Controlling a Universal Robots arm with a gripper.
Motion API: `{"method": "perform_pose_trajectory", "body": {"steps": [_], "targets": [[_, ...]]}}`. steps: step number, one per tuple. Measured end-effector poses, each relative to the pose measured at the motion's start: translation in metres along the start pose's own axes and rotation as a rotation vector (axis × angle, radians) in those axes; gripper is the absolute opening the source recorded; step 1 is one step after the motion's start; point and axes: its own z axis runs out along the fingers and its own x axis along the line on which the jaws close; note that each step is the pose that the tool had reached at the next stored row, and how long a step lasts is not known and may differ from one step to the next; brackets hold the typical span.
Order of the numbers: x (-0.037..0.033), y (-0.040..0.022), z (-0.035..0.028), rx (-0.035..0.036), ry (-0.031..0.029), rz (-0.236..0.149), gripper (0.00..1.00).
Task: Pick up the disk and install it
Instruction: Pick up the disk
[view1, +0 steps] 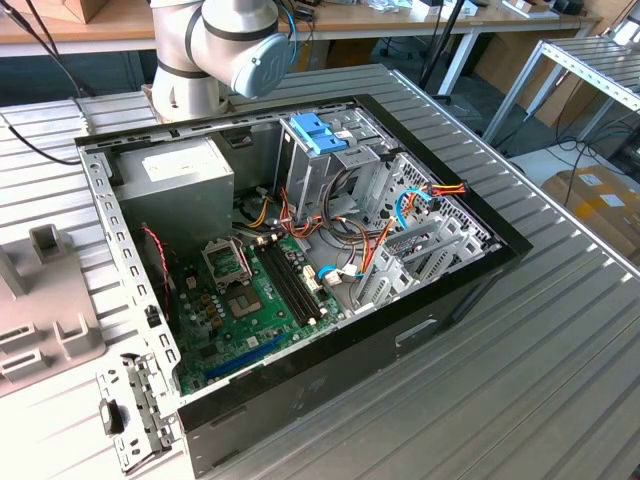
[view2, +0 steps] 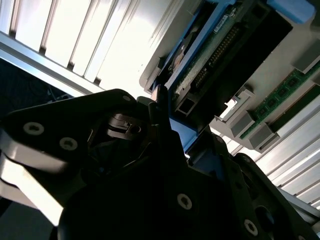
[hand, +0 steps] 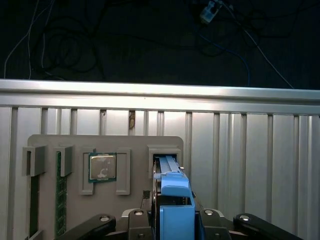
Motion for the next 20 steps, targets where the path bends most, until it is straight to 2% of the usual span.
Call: {"method": "perform_pose_trajectory", "body": {"steps": [9,20], "targets": [[-0.0002,0.0002,-0.0045,0.0000,-0.0067,0.000,0.37],[-0.0005,0.0004,-0.0095,0.0000,-0.0091,0.000,0.37]]}}
